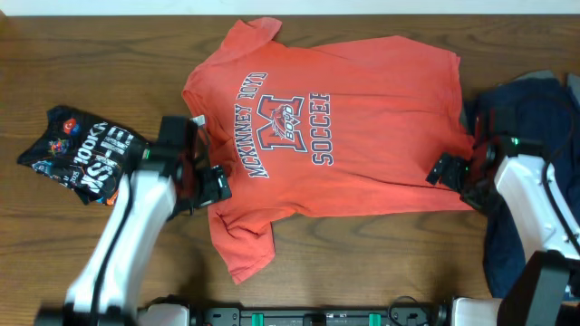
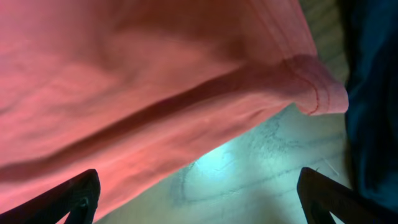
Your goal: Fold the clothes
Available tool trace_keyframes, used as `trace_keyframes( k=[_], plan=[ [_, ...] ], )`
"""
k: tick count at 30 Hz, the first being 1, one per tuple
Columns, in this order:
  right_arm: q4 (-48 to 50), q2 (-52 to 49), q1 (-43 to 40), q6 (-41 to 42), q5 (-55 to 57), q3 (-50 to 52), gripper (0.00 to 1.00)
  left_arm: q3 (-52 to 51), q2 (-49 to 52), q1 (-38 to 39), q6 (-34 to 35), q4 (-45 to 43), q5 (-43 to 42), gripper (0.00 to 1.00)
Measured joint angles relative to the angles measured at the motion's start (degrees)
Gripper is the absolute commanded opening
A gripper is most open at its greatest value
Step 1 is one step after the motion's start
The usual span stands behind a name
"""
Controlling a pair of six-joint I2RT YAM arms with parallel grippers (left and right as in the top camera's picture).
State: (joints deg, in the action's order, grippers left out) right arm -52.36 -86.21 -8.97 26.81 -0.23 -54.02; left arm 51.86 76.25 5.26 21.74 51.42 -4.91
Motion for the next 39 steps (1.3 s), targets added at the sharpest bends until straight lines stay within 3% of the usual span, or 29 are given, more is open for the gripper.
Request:
trace_keyframes(
  k=[6,10,15,20,22,25,27,34,39],
  plan=[
    [6.51,1.81,-1.62,1.55,-0.94,7.78,0.99,-12.92,-10.36,0.00,3.72,-12.15,-3.96,0.98],
    [6.69,1.86,-1.60,1.73,-1.36,9.35,0.99,-19.78,-10.19,0.00,5.05,-20.33,-6.99,0.98],
    [6.86,1.88,-1.60,1.75,-1.51,9.40,0.99,-23.52,-7.69,0.00,5.53,-22.80,-10.78,1.00],
    [7.04,1.88,-1.60,1.92,-1.53,9.42,0.99,-23.85,-4.98,0.00,6.16,-23.21,-14.58,0.72],
    [7.04,1.88,-1.60,1.92,-1.53,9.42,0.99,-23.74,-4.09,0.00,6.25,-23.08,-16.20,0.67],
    [7.02,1.88,-1.60,1.92,-1.53,9.42,0.99,-23.65,-3.23,0.00,6.75,-22.49,-17.92,0.43],
    [6.97,1.90,-1.60,1.92,-1.53,9.42,0.99,-23.74,-2.78,0.00,6.75,-22.05,-18.56,0.34],
    [6.82,1.95,-1.62,1.92,-1.49,9.42,0.99,-23.98,-2.40,0.00,6.75,-21.18,-19.17,0.33],
    [6.45,1.97,-1.62,1.92,-1.49,9.42,0.99,-24.02,-2.40,0.00,6.91,-19.37,-19.19,0.19]
  ],
)
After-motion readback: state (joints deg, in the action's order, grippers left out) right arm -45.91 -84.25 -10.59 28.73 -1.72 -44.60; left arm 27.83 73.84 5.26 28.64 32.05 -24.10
